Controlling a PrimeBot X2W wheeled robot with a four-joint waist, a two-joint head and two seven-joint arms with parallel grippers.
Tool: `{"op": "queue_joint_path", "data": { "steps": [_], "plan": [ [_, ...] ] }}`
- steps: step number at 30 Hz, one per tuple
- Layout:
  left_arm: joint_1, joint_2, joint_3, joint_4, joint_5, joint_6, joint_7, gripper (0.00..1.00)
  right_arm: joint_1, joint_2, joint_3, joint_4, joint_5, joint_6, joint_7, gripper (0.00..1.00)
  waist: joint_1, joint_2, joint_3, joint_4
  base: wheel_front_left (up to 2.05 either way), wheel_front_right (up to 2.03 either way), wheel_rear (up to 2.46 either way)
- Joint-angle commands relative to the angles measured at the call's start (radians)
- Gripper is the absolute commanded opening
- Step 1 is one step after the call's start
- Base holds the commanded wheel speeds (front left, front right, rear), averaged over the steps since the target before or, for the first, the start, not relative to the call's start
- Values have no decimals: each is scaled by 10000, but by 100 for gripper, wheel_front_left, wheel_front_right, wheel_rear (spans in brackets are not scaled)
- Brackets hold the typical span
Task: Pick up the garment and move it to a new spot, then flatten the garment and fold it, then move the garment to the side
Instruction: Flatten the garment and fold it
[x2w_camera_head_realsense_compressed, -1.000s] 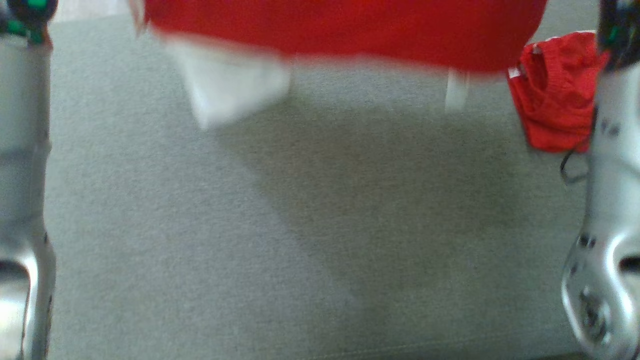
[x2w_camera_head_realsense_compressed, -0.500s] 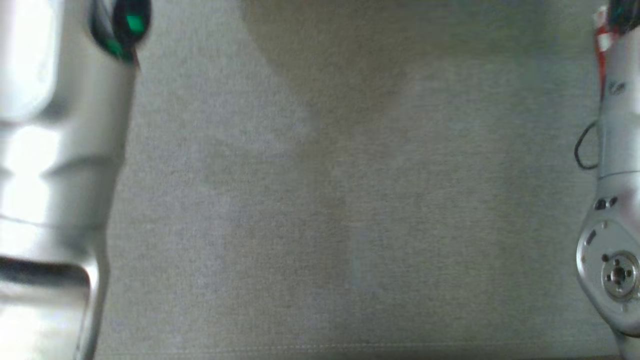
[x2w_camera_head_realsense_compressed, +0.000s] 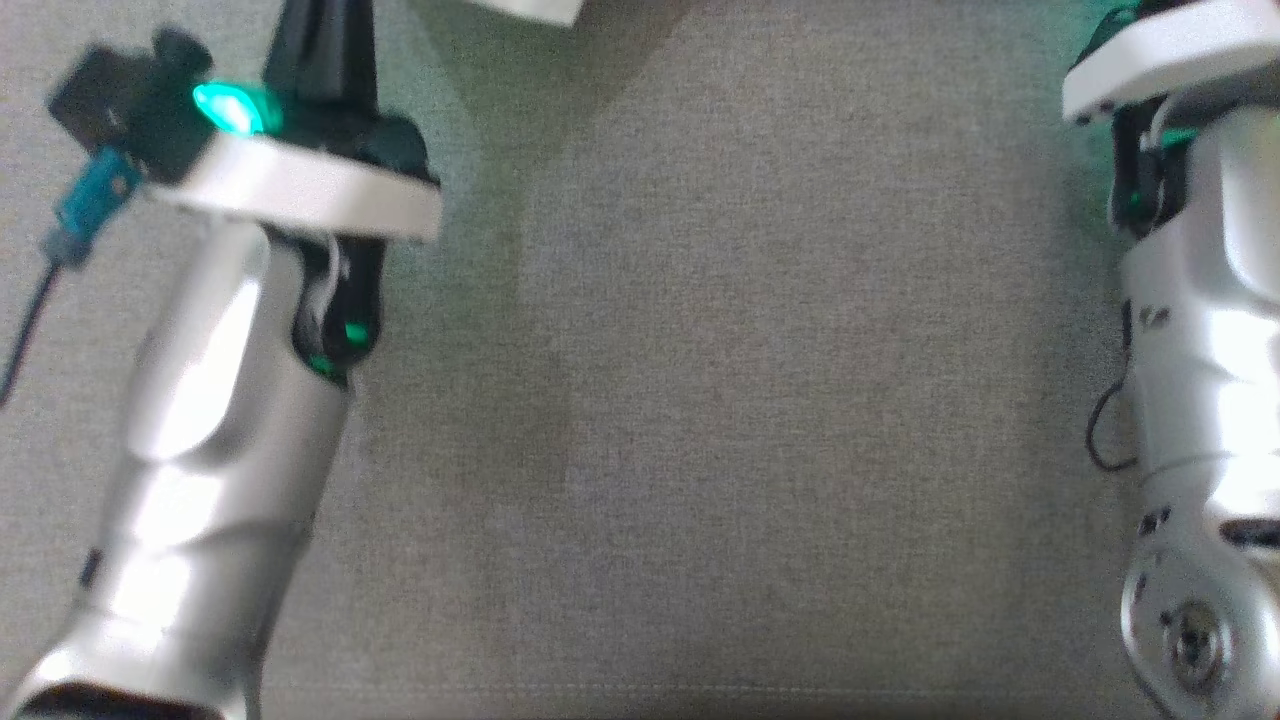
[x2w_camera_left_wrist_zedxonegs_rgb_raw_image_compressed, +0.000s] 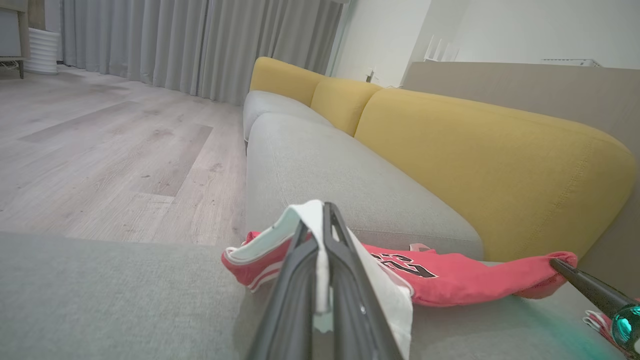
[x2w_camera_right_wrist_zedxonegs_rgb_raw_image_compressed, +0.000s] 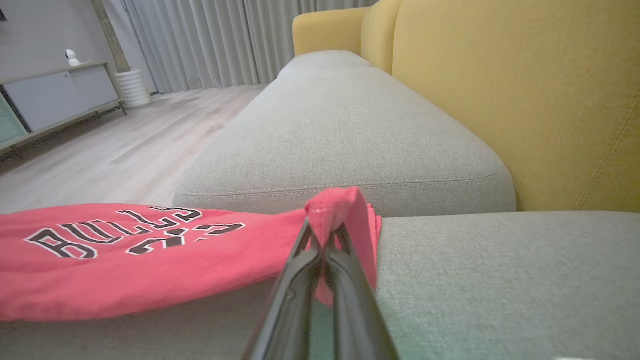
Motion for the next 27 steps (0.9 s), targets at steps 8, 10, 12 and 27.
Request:
{"op": "queue_joint_path", "data": {
  "steps": [8, 10, 12, 27],
  "plan": [
    [2559, 750, 344, -1328, -104, 195, -377, 0, 2702, 149, 979, -2027, 1520, 65, -103, 0, 1, 0, -1575, -110, 0, 0, 0],
    [3319, 839, 298, -1632, -156, 249, -382, 0, 3480, 149, 1123, -2461, 1702, 65, -103, 0, 1, 0, -2051, -146, 0, 0, 0],
    [4065, 904, 274, -1991, -283, 341, -335, 0, 4302, 149, 1289, -2882, 1941, 65, -103, 0, 1, 0, -2507, -160, 0, 0, 0],
    [9375, 1703, 288, -5537, -885, 1967, 698, 0, 10438, 149, 1494, -7456, 3188, 65, 1105, 0, 1, 0, -4581, 40, 0, 0, 0]
  ]
}}
